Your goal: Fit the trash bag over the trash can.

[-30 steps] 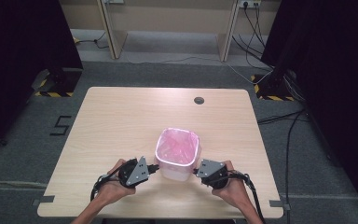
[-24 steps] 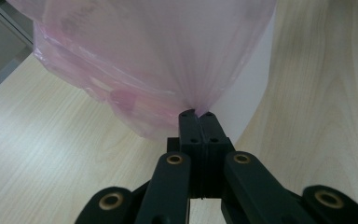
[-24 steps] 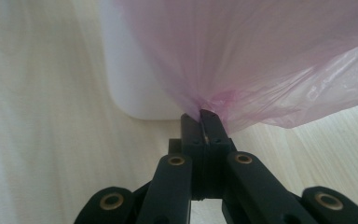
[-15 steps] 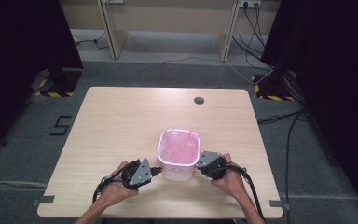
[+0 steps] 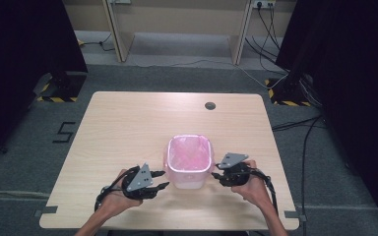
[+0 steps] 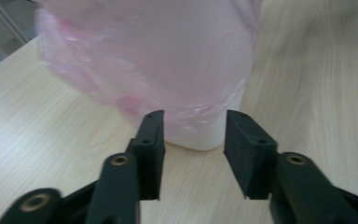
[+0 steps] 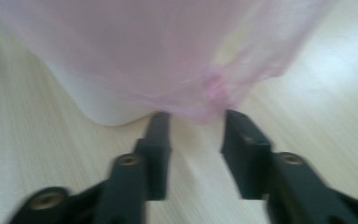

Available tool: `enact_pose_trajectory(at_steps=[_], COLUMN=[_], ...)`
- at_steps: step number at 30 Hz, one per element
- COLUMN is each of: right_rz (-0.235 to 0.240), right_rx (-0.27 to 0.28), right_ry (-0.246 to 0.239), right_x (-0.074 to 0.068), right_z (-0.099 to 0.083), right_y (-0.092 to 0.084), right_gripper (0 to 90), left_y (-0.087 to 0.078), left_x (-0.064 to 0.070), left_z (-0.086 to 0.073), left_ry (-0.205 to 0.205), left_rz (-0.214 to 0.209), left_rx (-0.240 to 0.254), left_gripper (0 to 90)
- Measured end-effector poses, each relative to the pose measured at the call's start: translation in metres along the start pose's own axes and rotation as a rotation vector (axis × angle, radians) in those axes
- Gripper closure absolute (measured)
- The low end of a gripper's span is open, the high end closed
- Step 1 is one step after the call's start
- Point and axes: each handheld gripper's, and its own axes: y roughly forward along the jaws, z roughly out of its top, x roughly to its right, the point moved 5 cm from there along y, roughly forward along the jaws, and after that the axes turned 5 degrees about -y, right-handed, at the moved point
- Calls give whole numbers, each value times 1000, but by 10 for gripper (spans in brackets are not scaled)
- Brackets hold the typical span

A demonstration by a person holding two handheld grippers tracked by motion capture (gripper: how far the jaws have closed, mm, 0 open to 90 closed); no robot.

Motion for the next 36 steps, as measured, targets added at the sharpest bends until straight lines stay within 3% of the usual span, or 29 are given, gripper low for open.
enact_pose_trajectory(at_steps=[3, 5, 8, 11, 14, 17, 20, 24, 27, 32, 36], right_rz=[-26, -42, -45, -34, -21, -34, -46, -88, -140, -171, -154], right_rx=[85, 138, 210, 249, 265, 247, 205, 168, 132, 82, 21], right_ry=[107, 152, 207, 222, 237, 200, 123, 86, 76, 42, 65], right_x=[9, 15, 19, 20, 22, 19, 12, 10, 14, 16, 18], right_z=[6, 17, 40, 65, 83, 97, 104, 107, 108, 105, 98], right_y=[-26, -40, -54, -57, -52, -44, -35, -28, -27, -19, -9], right_gripper=[475, 446, 414, 413, 419, 436, 468, 476, 462, 471, 426], left_y=[-12, -16, -11, -1, 11, 24, 36, 51, 60, 73, 73], left_x=[-13, -23, -41, -54, -59, -59, -60, -60, -57, -53, -52], left_z=[4, 9, 13, 18, 25, 28, 22, 6, -3, -14, -15], left_ry=[-78, -134, -207, -302, -363, -346, -331, -308, -299, -274, -273], left_rz=[36, 53, 100, 84, 57, 64, 83, 96, 98, 99, 102], left_rx=[54, 88, 90, 119, 127, 80, 30, -50, -79, -132, -137], left_gripper=[459, 442, 436, 446, 469, 555, 757, 853, 869, 843, 806])
